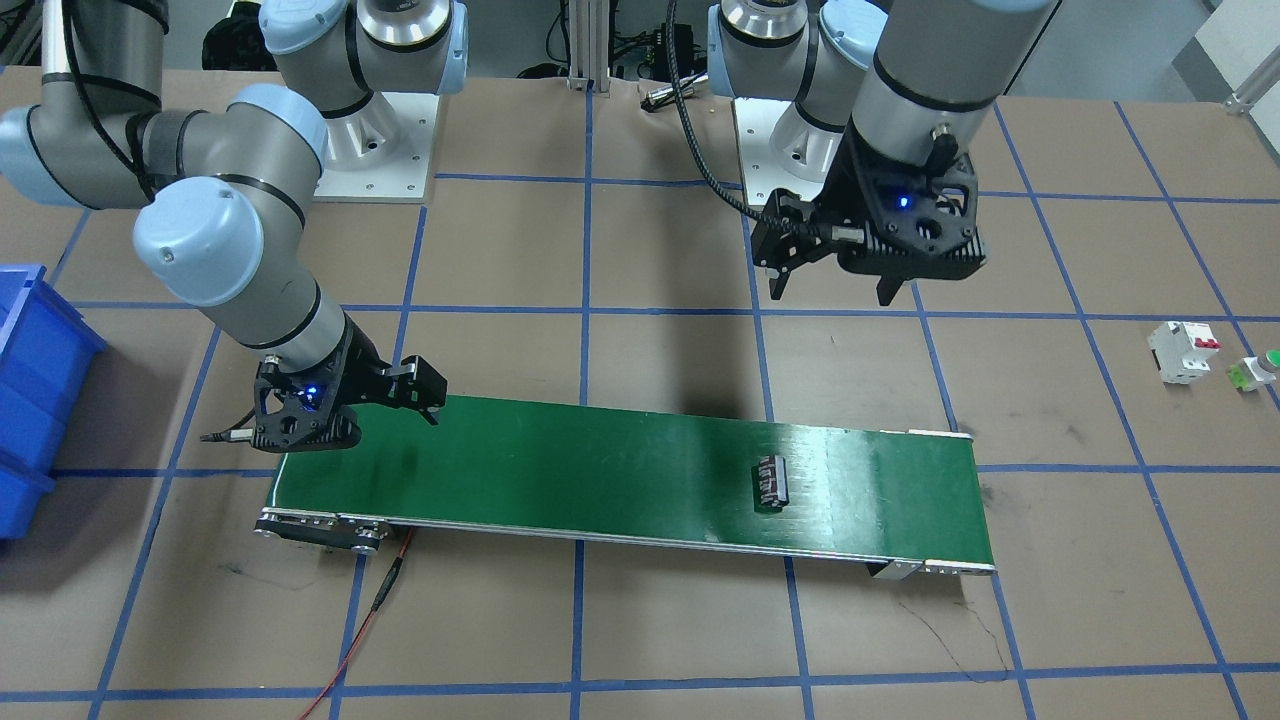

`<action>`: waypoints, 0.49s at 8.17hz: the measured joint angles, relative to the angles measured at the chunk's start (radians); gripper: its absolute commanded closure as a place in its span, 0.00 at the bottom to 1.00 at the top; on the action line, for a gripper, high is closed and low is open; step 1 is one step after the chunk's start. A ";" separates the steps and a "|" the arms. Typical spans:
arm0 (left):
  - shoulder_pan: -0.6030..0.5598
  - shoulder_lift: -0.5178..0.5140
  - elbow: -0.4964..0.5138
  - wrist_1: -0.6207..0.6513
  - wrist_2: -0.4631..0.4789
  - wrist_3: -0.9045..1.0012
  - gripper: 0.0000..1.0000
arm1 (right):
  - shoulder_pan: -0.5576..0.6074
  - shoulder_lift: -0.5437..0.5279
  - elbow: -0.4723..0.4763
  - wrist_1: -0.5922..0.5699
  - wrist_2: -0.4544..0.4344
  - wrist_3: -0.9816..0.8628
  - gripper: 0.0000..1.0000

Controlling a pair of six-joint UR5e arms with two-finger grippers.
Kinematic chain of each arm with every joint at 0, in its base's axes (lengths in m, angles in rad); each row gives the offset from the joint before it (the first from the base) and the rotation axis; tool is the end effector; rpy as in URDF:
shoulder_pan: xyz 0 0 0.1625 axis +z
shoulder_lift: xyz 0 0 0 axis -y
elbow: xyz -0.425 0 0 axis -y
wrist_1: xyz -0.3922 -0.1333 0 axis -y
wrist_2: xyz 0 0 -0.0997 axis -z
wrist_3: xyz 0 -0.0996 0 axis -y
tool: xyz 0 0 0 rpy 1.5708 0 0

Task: Move capacitor from left to right
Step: 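Raise the left gripper while the right gripper waits at the belt's far end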

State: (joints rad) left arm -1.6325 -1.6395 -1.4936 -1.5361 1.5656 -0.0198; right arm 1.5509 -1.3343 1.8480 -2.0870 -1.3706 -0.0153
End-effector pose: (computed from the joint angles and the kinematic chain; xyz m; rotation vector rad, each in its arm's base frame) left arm -0.1660 -0.5160 0.4946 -0.0658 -3.1332 0.0673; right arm 0.1423 -0.5440 0.2856 0.0064 2.9415 -0.0089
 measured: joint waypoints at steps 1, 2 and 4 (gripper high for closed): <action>0.000 0.012 0.000 0.000 -0.014 0.002 0.00 | -0.009 0.009 0.009 -0.017 0.030 -0.030 0.00; 0.001 0.019 0.001 0.000 -0.051 0.004 0.00 | -0.020 0.018 0.014 -0.032 0.050 -0.051 0.00; 0.001 0.024 -0.002 0.001 -0.092 0.009 0.00 | -0.041 0.030 0.018 -0.040 0.065 -0.084 0.00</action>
State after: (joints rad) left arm -1.6320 -1.6150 -1.4958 -1.5355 1.4733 -0.0108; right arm 1.5100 -1.3043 1.8658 -2.1271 -1.3056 -0.0994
